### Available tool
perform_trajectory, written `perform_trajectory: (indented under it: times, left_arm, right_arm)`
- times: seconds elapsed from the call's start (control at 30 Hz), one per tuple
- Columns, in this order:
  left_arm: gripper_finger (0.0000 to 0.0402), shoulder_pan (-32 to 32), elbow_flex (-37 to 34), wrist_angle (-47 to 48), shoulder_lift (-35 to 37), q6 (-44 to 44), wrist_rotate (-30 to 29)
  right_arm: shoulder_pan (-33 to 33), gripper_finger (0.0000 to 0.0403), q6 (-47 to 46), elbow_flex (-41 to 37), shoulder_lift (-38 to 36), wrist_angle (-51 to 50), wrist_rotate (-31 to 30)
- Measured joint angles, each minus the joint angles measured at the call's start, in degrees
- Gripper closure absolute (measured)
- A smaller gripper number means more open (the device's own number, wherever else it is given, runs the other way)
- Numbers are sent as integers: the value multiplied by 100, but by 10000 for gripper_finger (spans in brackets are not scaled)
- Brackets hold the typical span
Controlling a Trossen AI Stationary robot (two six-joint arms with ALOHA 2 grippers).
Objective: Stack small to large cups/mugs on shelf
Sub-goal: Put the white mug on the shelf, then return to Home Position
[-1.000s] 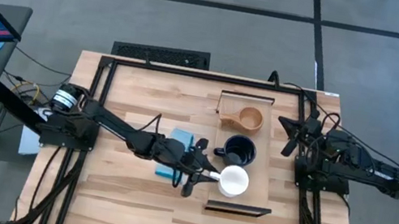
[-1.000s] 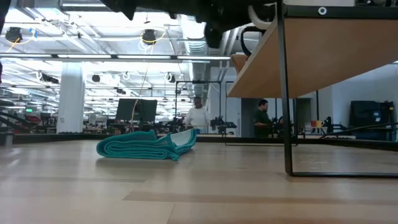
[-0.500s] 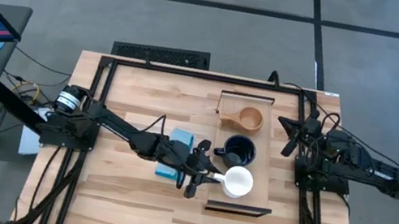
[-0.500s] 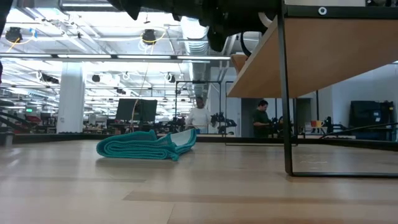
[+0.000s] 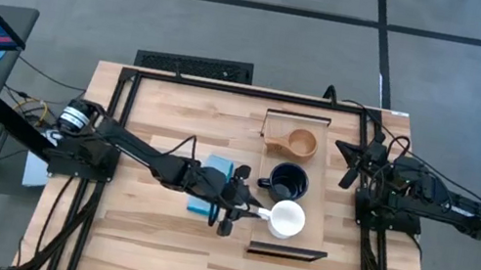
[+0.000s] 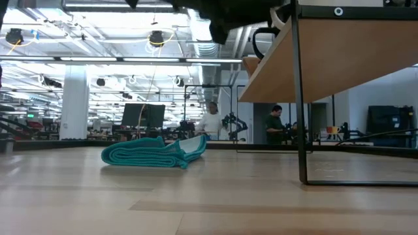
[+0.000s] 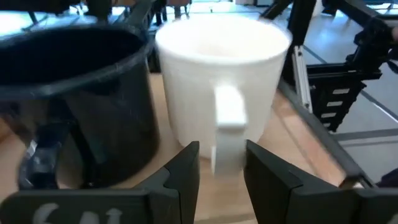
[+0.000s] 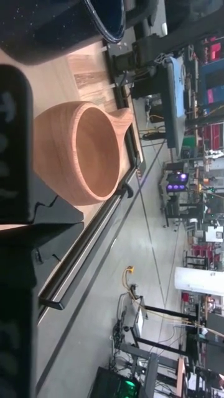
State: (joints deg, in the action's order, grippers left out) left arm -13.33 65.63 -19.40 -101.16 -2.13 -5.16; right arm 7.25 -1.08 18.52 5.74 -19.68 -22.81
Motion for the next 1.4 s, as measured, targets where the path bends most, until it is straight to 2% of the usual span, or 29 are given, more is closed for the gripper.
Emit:
perform_trajectory:
  times: [0.17, 0.43, 0.57, 0.67, 0.73, 0.83, 0.9, 1.07, 1.27, 1.4]
  left_arm:
    - [294, -163, -7, 491, 280, 180, -87]
    - [294, -274, -303, 709, 539, 13, -787]
    - [294, -274, -315, 1194, 537, -148, -1187]
    - [294, -293, -317, 1640, 561, -299, -1722]
    - [294, -330, -319, 2092, 676, -439, -2338]
    - [294, -416, -342, 2717, 1023, -712, -3249]
    - [294, -492, -603, 2657, 1386, -716, -3537]
    - [294, -554, -1955, 1451, 2664, -490, -3211]
    - [294, -359, -3783, -228, 4295, 62, -2101]
    - [294, -31, -4578, -720, 5075, 144, -1519]
  right_arm:
    - [0, 385, 0, 2, 0, -1, 0]
    - [0, 385, 0, 2, 2, -1, 0]
    - [0, 384, -35, 4, 2, -2, 0]
    - [0, 386, -35, 4, 2, -5, 2]
    - [0, 387, -38, 4, 2, -7, 0]
    - [0, 383, -40, 4, 2, -7, 1]
    - [-2, 381, -40, 4, 2, -5, 2]
    - [0, 381, -15, 4, 2, 25, 2]
    - [0, 383, 115, 4, 2, 209, 14]
    - [0, 377, 555, -14, 2, 601, 25]
